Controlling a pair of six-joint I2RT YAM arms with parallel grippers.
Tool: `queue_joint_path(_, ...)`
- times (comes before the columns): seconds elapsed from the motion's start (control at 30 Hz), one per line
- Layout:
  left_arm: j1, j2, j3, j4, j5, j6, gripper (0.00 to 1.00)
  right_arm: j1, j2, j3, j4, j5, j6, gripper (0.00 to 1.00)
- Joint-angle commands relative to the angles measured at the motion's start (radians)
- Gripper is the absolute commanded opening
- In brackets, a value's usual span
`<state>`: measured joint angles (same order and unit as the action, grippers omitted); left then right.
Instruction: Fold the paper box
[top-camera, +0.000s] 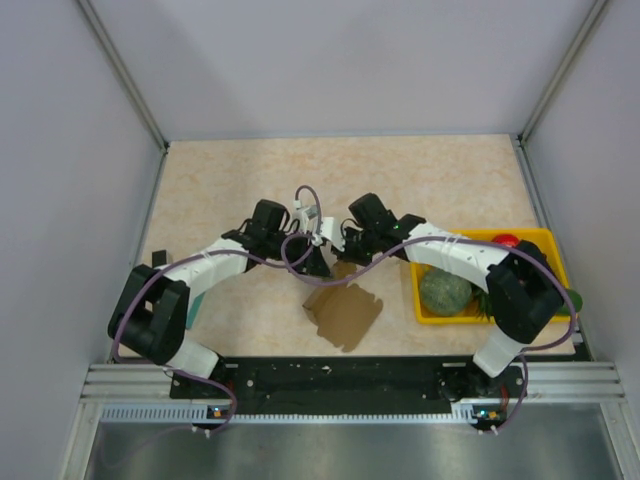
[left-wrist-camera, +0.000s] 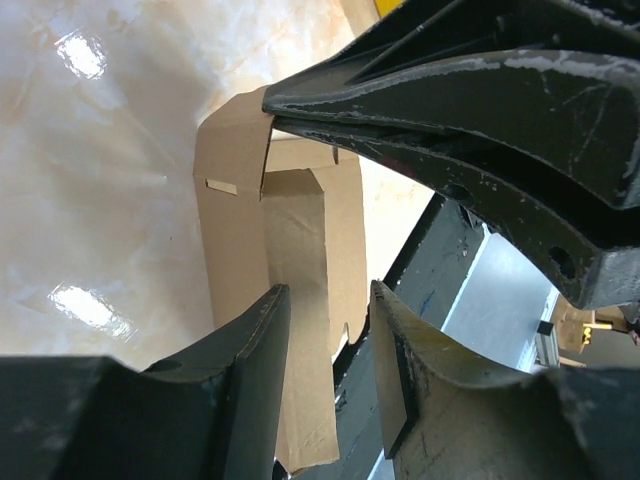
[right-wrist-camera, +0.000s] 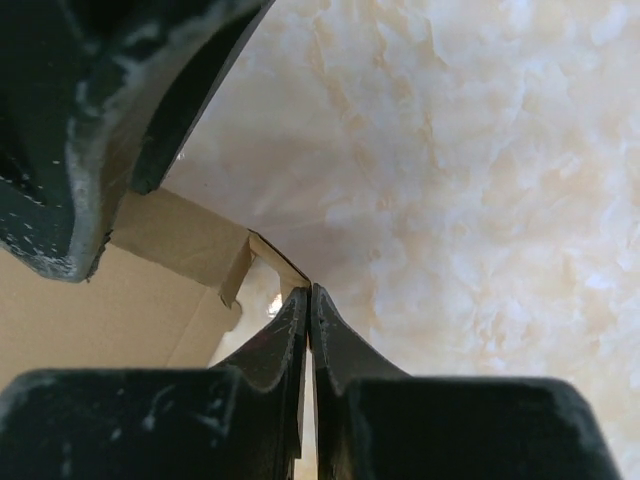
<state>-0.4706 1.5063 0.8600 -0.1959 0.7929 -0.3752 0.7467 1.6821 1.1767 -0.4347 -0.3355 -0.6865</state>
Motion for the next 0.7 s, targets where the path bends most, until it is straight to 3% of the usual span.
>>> queue_joint_path(0.0,-0.014,-0.037,-0.035,0.059,-0.064,-0.021,0.43,0.049,-0.099,-0.115,0.230,0.093,0.117,0.00)
queue_joint_path(0.1,-0.010,-0.058,-0.042,0.062,-0.095,-0.033,0.43,0.060,-0.147,-0.205,0.374,0.163,0.214,0.00)
queue_joint_path(0.33,-0.007,-0.040,-0.018,0.032,-0.107,-0.018,0.52,0.082,-0.174,-0.249,0.416,0.220,0.360,0.00)
queue_joint_path(0.47,-0.007,-0.035,-0.021,0.030,-0.115,-0.008,0.42,0.092,-0.190,-0.244,0.425,0.256,0.435,0.00)
queue_joint_path(0.67,-0.019,-0.044,-0.024,0.012,-0.149,0.019,0.35,0.131,-0.160,-0.186,0.340,0.309,0.539,0.00)
